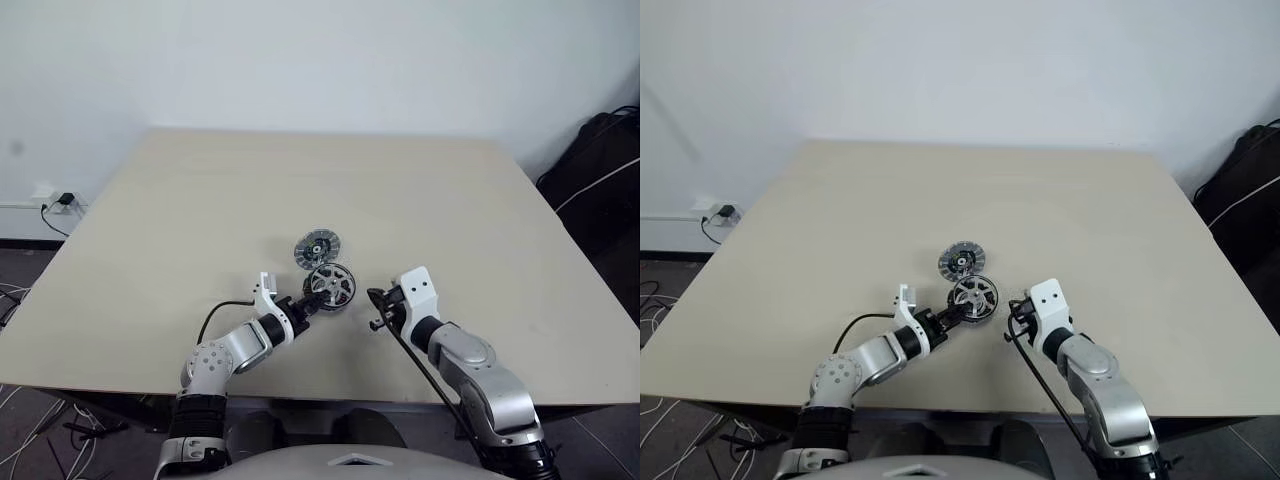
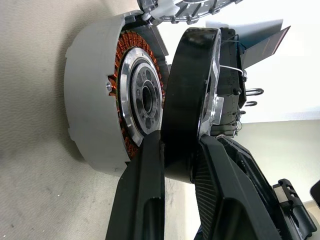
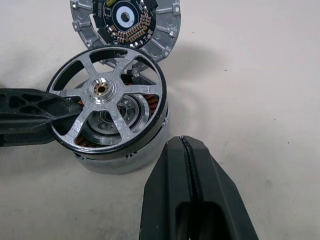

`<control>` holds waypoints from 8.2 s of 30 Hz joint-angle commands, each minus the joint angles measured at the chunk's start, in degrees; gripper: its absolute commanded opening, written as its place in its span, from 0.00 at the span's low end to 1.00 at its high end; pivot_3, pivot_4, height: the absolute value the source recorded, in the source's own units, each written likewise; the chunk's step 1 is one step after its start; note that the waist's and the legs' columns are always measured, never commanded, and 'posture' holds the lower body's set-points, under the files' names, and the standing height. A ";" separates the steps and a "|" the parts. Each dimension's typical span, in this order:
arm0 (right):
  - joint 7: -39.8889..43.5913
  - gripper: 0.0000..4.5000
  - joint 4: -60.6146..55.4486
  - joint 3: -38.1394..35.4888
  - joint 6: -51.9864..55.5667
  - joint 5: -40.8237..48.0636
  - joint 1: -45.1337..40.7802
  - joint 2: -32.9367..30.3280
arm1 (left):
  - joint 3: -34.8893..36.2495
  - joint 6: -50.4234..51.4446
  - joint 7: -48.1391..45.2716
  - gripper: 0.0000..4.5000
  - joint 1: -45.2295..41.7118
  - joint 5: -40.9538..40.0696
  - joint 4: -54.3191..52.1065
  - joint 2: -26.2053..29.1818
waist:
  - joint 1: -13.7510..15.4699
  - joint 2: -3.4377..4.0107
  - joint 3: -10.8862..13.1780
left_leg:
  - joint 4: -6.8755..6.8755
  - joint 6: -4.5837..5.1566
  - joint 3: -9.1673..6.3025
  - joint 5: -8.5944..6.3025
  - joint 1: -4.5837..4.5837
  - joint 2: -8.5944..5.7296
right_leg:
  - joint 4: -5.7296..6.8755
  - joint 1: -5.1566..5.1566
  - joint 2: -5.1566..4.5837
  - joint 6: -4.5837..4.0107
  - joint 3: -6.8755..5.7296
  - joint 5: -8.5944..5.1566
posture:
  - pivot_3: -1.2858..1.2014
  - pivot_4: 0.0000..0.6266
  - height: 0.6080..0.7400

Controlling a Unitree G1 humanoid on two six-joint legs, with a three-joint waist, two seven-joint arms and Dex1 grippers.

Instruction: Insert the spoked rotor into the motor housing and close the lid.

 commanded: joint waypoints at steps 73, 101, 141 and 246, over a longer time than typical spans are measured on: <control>4.02 0.00 19.25 11.71 -5.50 -6.04 -16.60 6.02 | -16.09 -59.19 -13.24 0.00 14.92 51.53 -9.20 13.80 | -0.33 0.29 -0.34 | -0.10 -0.07 0.06 0.06 -0.26 0.00 | 0.10 -0.65 -0.09 -0.42 0.00 0.18 | 0.52 0.00 1.00; 35.58 0.56 18.84 33.36 -6.43 -19.15 -38.10 -14.04 | -16.00 -60.93 -13.65 0.00 15.42 53.37 -6.48 11.13 | 0.00 0.28 -0.34 | 0.41 0.30 0.01 -0.01 -0.36 0.01 | 0.18 -0.54 -0.15 -0.24 -0.09 0.31 | 0.52 0.00 1.00; 33.97 0.02 -3.36 18.66 16.56 -16.28 -22.30 -15.63 | -16.34 -60.47 -13.79 0.00 14.32 53.22 -3.88 8.93 | 0.10 0.37 -0.33 | 0.87 0.54 0.00 -0.16 -1.02 0.03 | 0.13 -0.96 -0.30 -0.15 -0.19 0.61 | 0.52 0.00 1.00; 18.30 0.51 -7.60 20.56 35.23 0.54 -24.84 -11.71 | -15.99 -58.91 -15.16 0.00 13.16 52.48 -1.58 7.49 | -0.02 0.45 -0.28 | 1.22 0.96 -0.09 -0.40 -1.11 -0.01 | 0.02 -0.78 -0.58 0.22 -0.65 0.72 | 0.52 0.00 1.00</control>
